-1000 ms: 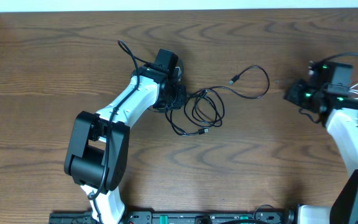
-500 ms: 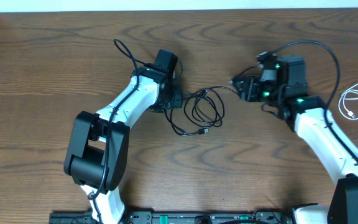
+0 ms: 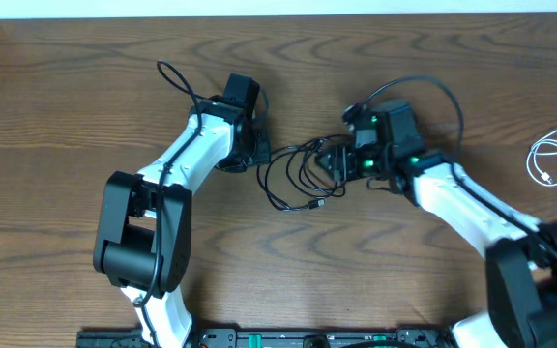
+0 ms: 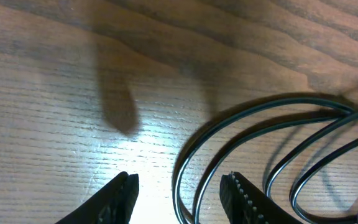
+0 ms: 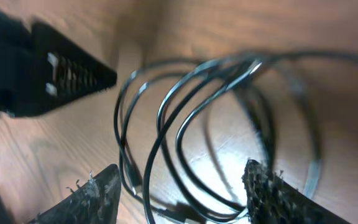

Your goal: Untangle cables

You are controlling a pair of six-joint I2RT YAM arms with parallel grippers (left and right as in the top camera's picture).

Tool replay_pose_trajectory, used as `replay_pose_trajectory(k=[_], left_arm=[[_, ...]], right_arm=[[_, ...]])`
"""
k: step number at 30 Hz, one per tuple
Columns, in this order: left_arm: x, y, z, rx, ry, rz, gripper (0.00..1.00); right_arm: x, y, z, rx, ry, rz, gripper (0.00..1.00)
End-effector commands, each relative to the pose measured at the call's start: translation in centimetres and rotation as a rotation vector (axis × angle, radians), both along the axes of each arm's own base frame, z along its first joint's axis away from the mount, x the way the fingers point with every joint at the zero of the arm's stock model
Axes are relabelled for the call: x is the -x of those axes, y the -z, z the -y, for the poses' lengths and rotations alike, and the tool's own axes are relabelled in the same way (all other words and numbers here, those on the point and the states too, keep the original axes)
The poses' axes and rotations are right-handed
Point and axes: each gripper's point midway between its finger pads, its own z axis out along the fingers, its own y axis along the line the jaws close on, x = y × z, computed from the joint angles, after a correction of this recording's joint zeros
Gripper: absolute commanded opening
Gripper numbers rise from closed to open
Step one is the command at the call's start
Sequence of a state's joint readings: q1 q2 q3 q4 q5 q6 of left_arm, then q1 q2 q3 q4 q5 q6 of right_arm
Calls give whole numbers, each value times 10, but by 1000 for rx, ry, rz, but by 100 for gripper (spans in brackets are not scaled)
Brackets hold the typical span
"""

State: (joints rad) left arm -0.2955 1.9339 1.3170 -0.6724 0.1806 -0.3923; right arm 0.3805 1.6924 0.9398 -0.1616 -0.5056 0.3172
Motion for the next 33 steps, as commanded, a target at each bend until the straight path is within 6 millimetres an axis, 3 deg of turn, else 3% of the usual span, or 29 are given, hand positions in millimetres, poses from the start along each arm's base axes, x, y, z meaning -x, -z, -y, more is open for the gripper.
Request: replay_pose_trajectory(k=[1, 10, 14, 17, 21, 26, 33], left_arm=[[3, 7, -3, -18, 16, -16, 48], [6, 4, 13, 63, 104, -18, 48], [6, 3, 16, 77, 119, -15, 48], [6, 3, 16, 77, 119, -15, 48], [6, 3, 15, 77, 119, -15, 48], [6, 3, 15, 77, 119, -15, 48], [5, 3, 16, 76, 126, -10, 49]], right_arm=[[19, 14, -19, -61, -98, -73, 60], [49, 42, -40, -190, -217, -250, 60], [56, 37, -51, -294, -287, -269, 69], [55, 29, -54, -337, -313, -254, 68], [50, 19, -56, -389, -341, -218, 45], [45, 18, -51, -391, -324, -210, 2], [41, 18, -46, -393, -310, -206, 1]])
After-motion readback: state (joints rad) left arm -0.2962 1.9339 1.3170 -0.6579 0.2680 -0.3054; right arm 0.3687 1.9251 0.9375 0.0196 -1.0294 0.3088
